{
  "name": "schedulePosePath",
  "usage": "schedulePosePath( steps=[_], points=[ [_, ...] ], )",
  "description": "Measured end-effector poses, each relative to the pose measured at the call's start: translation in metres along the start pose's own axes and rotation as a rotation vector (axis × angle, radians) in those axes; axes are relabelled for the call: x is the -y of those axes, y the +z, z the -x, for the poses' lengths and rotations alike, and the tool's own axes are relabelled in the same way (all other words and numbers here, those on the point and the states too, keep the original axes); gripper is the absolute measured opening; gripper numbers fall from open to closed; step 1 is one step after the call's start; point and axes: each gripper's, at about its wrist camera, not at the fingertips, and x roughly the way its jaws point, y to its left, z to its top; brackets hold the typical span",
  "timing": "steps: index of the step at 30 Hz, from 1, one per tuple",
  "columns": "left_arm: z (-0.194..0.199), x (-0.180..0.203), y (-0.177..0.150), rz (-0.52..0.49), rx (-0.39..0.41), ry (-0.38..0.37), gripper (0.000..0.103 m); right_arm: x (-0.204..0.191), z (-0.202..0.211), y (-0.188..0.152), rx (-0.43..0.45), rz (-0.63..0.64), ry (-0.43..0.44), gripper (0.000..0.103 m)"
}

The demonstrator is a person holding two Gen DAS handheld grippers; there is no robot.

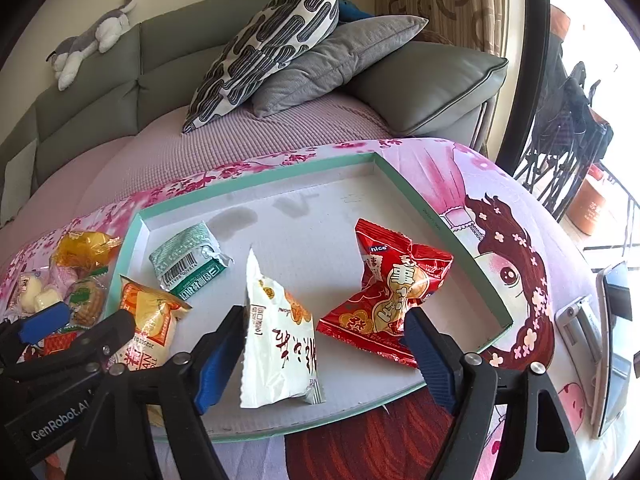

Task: Organize snacks
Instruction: 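Lower the yellow roll packet and white packet into the tray, opening both grippers, then move both grippers back from the tray toward the snack pile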

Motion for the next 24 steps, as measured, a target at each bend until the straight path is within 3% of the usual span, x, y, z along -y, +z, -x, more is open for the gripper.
schedulePosePath(
  steps=[4, 24],
  points=[
    [0.001, -0.008, 0.001, 0.015, 0.013, 0.063, 0.091, 0.0, 0.001, 0.0, 0.011, 0.008, -0.003, 0.103],
    [-0.007, -0.041, -0.002, 0.133, -0.018, 0.146, 0.097, -0.022, 0.002, -0.003, 0.013, 0.078, 0.094, 0.103]
  ],
)
